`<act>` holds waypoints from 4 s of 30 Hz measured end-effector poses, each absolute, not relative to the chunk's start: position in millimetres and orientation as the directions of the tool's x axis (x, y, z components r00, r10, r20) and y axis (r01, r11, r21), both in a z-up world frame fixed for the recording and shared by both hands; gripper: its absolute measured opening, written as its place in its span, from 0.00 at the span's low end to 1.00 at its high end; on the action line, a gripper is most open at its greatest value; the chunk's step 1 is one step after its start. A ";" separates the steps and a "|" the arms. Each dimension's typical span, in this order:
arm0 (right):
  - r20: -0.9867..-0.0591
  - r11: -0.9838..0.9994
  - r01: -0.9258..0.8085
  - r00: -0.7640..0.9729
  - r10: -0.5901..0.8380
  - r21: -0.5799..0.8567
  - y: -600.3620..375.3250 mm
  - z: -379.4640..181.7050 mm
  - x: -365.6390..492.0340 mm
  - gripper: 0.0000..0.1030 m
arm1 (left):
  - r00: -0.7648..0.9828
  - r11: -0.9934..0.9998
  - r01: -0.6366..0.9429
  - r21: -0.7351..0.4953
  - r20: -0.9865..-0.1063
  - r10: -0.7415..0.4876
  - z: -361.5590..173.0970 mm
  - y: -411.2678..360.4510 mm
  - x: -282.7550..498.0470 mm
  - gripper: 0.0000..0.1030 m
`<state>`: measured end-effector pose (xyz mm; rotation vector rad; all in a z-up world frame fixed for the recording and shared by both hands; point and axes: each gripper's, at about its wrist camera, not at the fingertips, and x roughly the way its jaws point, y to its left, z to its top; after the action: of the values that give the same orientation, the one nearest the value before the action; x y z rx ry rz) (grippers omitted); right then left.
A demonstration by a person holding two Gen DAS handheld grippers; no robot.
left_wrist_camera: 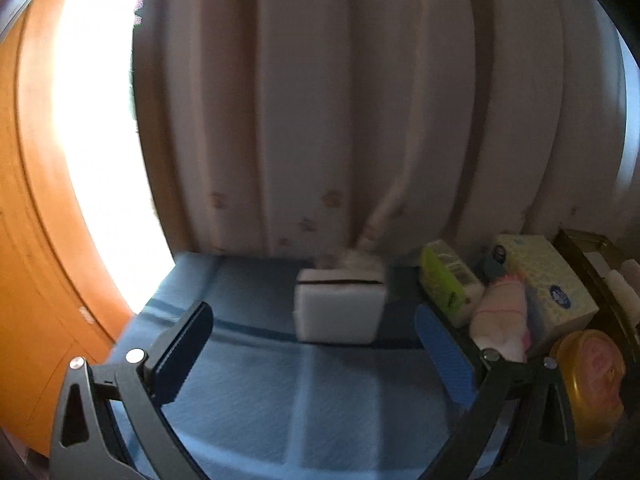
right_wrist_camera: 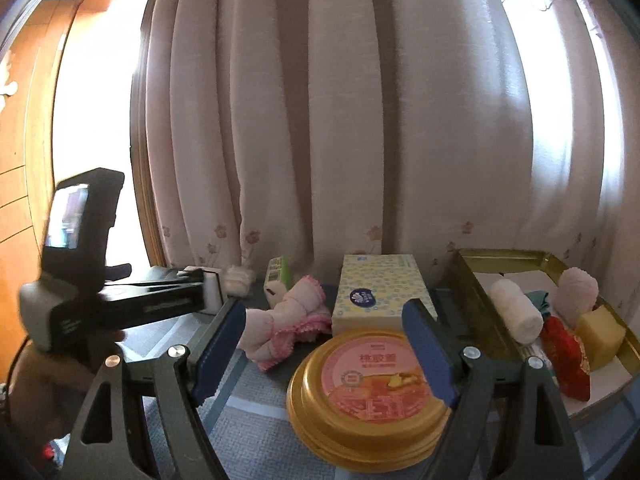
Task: Organize soft objects
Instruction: 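Grasp the white sponge block with the left gripper, then grasp the pink-trimmed towel bundle with the right gripper while the left holds the sponge, then lift the towel bundle with the right gripper while the left carries the sponge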
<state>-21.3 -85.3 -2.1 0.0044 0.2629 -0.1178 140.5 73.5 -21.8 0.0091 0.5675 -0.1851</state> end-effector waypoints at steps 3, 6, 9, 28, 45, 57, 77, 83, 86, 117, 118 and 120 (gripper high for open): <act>-0.270 0.992 0.125 0.956 -0.119 0.003 -88.6 -3.3 -17.8 0.80 | 0.801 0.981 0.191 0.014 -0.581 -0.148 -27.4 55.5 159.0 0.99; -0.276 0.992 0.127 0.954 -0.117 0.017 -92.1 -3.5 -17.1 0.80 | 0.806 0.981 0.176 0.085 -0.585 -0.094 -28.3 43.8 177.1 0.99; -0.273 0.992 0.125 0.955 -0.114 0.024 -93.6 -3.7 -17.9 0.80 | 0.800 0.982 0.159 0.105 -0.597 -0.066 -30.9 41.7 187.2 0.95; -0.366 0.996 0.092 0.927 -0.082 0.010 -57.3 -7.1 19.1 0.73 | 0.768 0.966 0.223 -0.133 -0.586 -0.258 -30.2 94.4 172.9 0.49; -0.620 0.990 0.107 0.771 -0.143 -0.095 -21.9 -38.0 107.6 0.57 | 0.812 0.997 0.041 -0.068 -0.580 -0.073 -27.8 125.8 166.8 0.50; -0.630 0.971 0.153 0.740 -0.236 -0.183 -27.1 -44.0 117.4 0.30 | 0.803 0.997 0.029 -0.071 -0.592 -0.065 -32.7 125.2 173.2 0.50; -0.342 0.985 0.033 0.936 -0.090 -0.169 -14.5 -12.2 49.1 0.19 | 0.844 0.993 0.072 -0.089 -0.525 -0.108 -25.4 122.6 160.8 0.51; -0.328 0.991 0.013 0.943 -0.056 -0.132 -24.3 -12.3 43.1 0.19 | 0.871 0.993 0.094 -0.073 -0.477 -0.117 -18.4 114.1 143.7 0.51; -0.334 0.995 0.003 0.942 -0.038 -0.104 -29.1 -12.7 42.4 0.19 | 0.892 0.996 0.087 -0.026 -0.444 -0.090 -14.6 106.4 134.6 0.51; -0.194 0.991 0.003 0.981 -0.029 -0.133 -58.8 -8.1 -10.8 0.19 | 0.879 0.933 0.320 -0.164 -0.316 -0.357 1.4 92.7 93.0 0.51; -0.185 0.990 0.008 0.982 -0.035 -0.144 -63.3 -8.6 -11.4 0.19 | 0.883 0.939 0.312 -0.142 -0.321 -0.342 1.2 89.3 91.5 0.51; -0.171 0.986 0.015 0.984 -0.044 -0.164 -64.0 -9.5 -15.0 0.19 | 0.891 0.953 0.292 -0.080 -0.340 -0.301 -1.5 76.1 89.2 0.51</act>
<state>-15.0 -64.0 -9.5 -0.1634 0.1754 -0.0298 89.2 76.1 -1.5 -0.0266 0.3572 -0.3079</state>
